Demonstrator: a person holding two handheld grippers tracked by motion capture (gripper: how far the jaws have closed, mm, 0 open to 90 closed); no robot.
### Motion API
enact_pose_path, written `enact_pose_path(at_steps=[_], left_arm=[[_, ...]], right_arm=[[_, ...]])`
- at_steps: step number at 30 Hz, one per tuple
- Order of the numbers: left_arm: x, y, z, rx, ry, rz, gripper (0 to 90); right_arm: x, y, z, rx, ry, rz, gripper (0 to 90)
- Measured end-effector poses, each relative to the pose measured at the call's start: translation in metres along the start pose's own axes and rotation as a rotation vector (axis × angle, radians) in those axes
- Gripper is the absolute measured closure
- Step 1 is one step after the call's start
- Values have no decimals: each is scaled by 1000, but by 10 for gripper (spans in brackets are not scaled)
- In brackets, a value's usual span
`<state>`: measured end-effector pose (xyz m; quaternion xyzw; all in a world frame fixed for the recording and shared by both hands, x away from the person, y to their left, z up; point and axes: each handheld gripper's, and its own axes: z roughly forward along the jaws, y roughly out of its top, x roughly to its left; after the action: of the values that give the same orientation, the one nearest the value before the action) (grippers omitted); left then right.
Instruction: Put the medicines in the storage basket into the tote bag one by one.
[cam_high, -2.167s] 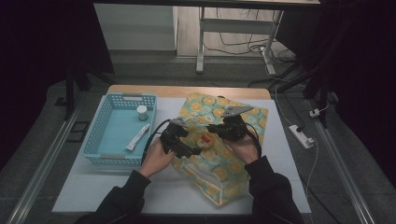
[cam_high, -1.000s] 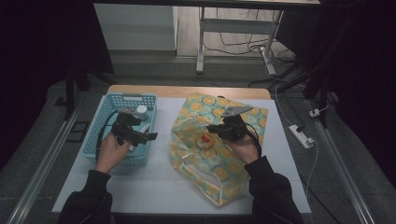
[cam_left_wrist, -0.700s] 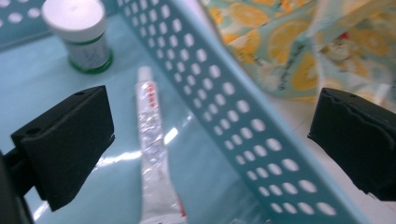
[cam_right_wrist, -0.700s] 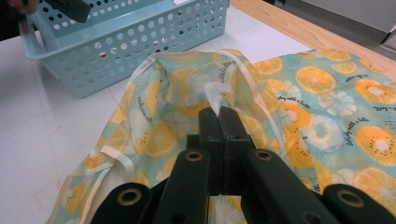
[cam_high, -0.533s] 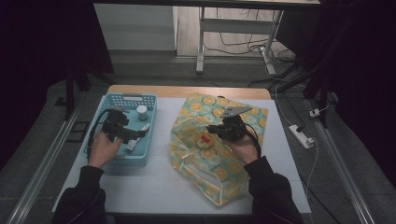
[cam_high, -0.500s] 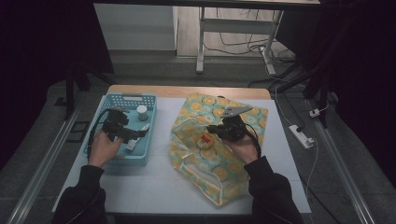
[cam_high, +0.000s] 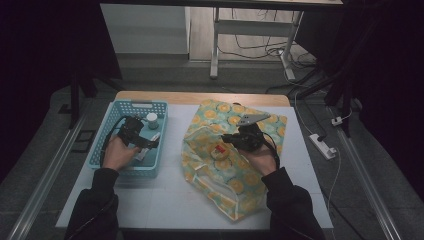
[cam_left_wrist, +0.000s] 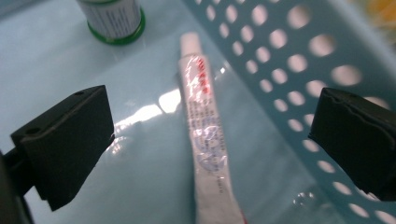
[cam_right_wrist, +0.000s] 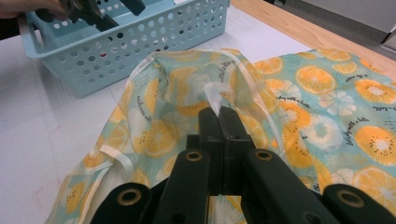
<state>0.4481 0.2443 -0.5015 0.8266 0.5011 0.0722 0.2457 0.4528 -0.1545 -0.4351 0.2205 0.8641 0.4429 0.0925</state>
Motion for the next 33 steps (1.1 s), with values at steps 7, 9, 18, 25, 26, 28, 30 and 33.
enact_pose_path(at_steps=[7,9,18,25,26,28,30,33], left_arm=[[4,-3,9,73,9,-35,0],[5,-3,12,96,20,-45,0],[-1,-2,21,190,85,-14,130],[-3,-2,14,145,69,-17,492],[-3,-2,14,144,66,-17,530],[-3,-2,14,142,61,-20,613],[-2,-2,13,143,54,-31,697],[-2,-2,13,150,51,-47,706]], right_arm=[[1,0,-1,-1,-1,-2,899],[1,0,-1,-1,-1,-3,899],[1,1,-2,-4,1,-5,899],[2,1,-2,-2,0,-7,899],[2,1,-2,-2,0,-8,899],[2,1,-2,-3,0,-7,899],[2,1,-2,-6,0,-6,899],[2,1,-3,-7,-1,-5,899]])
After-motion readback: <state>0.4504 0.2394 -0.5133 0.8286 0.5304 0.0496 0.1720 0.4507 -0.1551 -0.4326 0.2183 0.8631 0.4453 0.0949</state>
